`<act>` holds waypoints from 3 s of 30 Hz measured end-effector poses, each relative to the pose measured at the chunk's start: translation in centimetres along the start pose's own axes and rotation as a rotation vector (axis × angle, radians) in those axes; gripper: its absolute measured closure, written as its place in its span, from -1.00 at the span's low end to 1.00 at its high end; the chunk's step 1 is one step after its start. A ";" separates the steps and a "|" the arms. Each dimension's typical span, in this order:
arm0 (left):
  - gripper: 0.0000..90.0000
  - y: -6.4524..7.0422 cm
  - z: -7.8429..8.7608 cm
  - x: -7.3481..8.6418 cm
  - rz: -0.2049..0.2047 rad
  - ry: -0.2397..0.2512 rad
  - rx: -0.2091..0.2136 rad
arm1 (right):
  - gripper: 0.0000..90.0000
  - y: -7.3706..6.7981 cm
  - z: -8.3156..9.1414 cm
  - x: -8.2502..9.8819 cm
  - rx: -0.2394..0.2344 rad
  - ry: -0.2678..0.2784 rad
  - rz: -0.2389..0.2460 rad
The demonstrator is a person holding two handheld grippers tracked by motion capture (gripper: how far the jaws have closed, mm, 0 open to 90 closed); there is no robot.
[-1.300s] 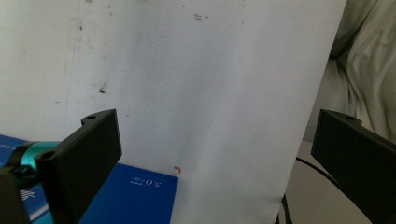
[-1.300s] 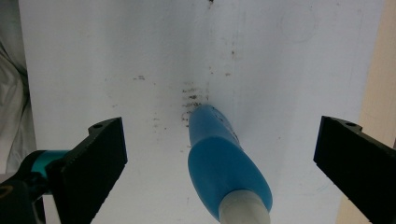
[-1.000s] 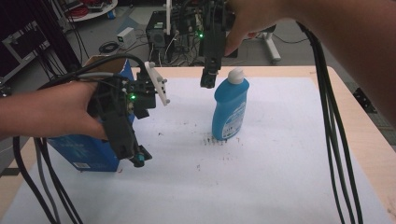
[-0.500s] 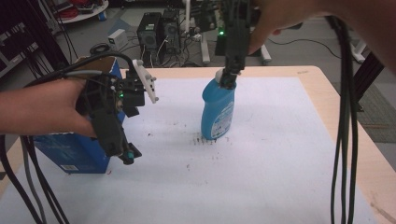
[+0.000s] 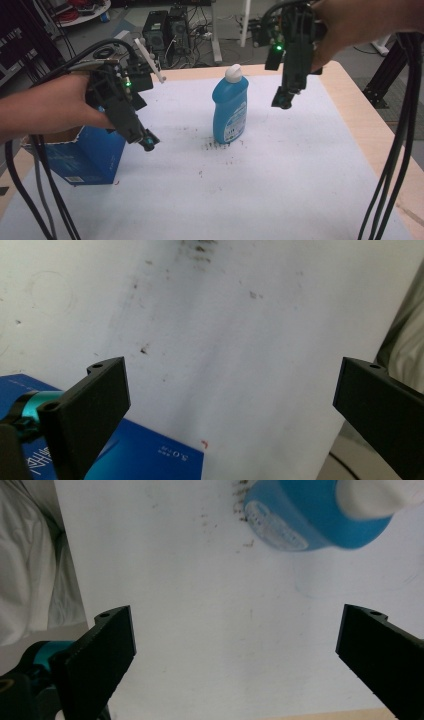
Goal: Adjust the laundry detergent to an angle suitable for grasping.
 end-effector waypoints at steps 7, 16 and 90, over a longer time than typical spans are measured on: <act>-0.96 -0.5 -0.6 -0.7 0.048 0.044 -0.013 | -0.96 -0.7 -1.1 1.8 -0.018 0.018 -0.031; -0.96 -0.9 -1.7 -2.0 0.121 0.079 -0.051 | -0.96 -1.1 -2.3 3.7 -0.036 0.028 -0.062; -0.91 -1.4 -11.2 -12.6 0.127 0.285 -0.082 | -0.96 -1.0 -4.7 8.7 -0.047 0.061 -0.122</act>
Point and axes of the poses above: each handheld gripper's, and its own axes: z roughly backward along the jaws, x roughly out of its underside, y roughly to its right, the point moved 6 cm from there along -z, roughly forward along the jaws, and after that the axes turned 6 degrees about y, right-handed, at the moved point
